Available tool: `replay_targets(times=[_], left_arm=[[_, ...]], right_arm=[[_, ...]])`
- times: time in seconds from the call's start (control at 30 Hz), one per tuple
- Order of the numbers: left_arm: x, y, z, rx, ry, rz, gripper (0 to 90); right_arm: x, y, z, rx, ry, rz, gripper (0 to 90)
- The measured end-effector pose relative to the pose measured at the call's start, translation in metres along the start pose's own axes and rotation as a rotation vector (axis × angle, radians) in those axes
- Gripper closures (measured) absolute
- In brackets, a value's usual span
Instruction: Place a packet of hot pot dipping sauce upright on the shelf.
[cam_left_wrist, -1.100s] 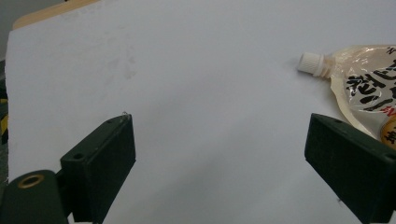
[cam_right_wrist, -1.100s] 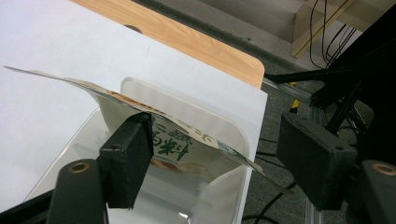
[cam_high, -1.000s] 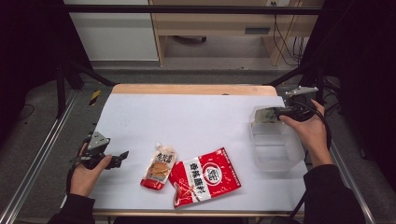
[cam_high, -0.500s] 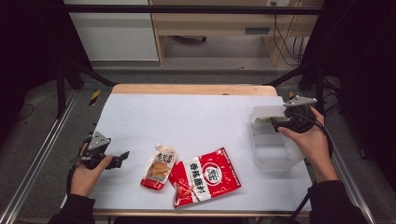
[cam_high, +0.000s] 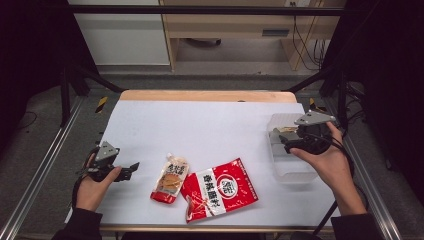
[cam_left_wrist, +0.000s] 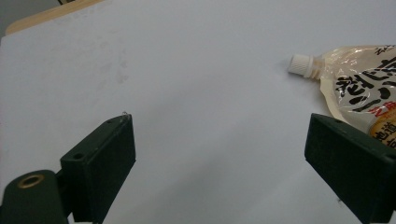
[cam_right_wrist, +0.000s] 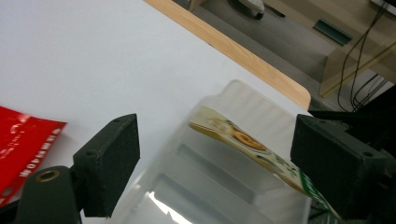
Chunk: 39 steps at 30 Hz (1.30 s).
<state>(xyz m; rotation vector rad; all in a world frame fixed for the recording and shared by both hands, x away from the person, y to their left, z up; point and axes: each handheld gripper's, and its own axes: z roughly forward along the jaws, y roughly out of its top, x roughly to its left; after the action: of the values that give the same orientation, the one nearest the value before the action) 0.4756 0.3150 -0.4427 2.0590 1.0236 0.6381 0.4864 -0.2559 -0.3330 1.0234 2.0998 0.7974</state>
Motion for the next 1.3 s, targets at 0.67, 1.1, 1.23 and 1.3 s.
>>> replay_targets(times=[0.67,1.1,1.23,1.3], left_arm=[[-0.027,0.000,-0.008,0.002,-0.021,0.060,8.5],[-0.043,-0.004,-0.011,0.039,0.001,0.129,8.1],[-0.043,-0.003,-0.010,0.050,-0.001,0.139,8.1],[-0.044,-0.003,-0.008,0.048,-0.001,0.136,8.1]], right_arm=[[0.088,0.032,0.023,-0.017,0.140,-0.098,12.7],[0.140,0.054,0.054,0.003,0.249,-0.138,17.0],[0.159,0.063,0.063,0.004,0.286,-0.158,19.8],[0.168,0.067,0.069,0.009,0.302,-0.171,21.3]])
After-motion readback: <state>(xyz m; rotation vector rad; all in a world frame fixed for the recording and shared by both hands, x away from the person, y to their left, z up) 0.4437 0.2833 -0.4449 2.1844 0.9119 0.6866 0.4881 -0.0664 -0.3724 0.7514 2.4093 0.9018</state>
